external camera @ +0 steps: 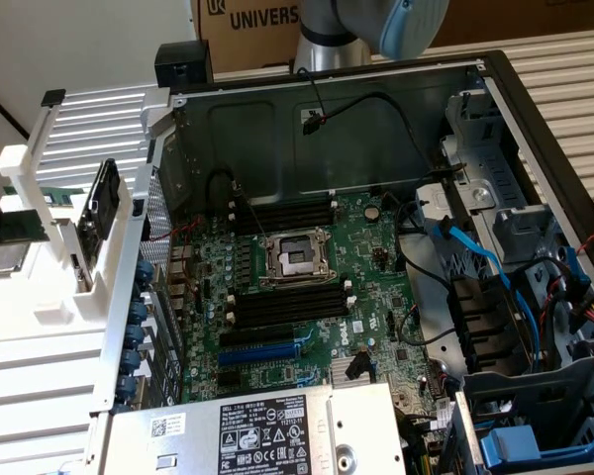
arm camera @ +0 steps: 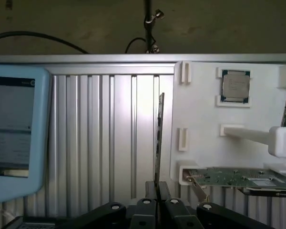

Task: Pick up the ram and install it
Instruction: 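Pick up the ram and move it above insertion slot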

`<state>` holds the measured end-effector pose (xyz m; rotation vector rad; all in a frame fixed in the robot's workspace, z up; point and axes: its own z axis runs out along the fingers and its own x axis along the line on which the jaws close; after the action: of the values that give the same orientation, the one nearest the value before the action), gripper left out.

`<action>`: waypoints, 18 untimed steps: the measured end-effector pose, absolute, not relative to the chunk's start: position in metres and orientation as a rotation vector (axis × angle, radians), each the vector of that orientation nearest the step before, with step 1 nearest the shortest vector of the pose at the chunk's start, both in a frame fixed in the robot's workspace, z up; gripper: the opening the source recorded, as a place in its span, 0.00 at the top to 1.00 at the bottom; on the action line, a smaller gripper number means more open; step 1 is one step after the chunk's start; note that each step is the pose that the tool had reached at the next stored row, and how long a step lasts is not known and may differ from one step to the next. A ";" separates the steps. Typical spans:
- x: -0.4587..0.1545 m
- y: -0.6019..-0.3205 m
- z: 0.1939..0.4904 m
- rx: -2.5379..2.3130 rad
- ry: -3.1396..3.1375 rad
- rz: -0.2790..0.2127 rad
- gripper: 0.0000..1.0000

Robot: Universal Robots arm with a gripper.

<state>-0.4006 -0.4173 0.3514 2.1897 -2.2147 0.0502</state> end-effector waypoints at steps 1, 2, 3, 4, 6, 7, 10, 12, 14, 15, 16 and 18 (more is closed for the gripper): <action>-0.397 -0.419 0.354 2.190 -2.215 0.050 0.86; -0.394 -0.420 0.356 2.190 -2.215 0.050 0.86; -0.391 -0.422 0.359 2.190 -2.215 0.050 0.86; -0.387 -0.423 0.362 2.190 -2.215 0.050 0.86; -0.381 -0.426 0.367 2.190 -2.215 0.050 0.86; -0.378 -0.428 0.370 2.190 -2.215 0.050 0.86; -0.368 -0.432 0.378 2.190 -2.215 0.050 0.86; -0.361 -0.435 0.383 2.190 -2.215 0.050 0.86; -0.355 -0.438 0.389 2.190 -2.215 0.050 0.86; -0.351 -0.439 0.392 2.190 -2.215 0.050 0.86; -0.348 -0.441 0.394 2.190 -2.215 0.050 0.86; -0.341 -0.444 0.400 2.190 -2.215 0.050 0.86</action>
<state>-0.3412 -0.4436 0.3998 2.1898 -2.2146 0.0502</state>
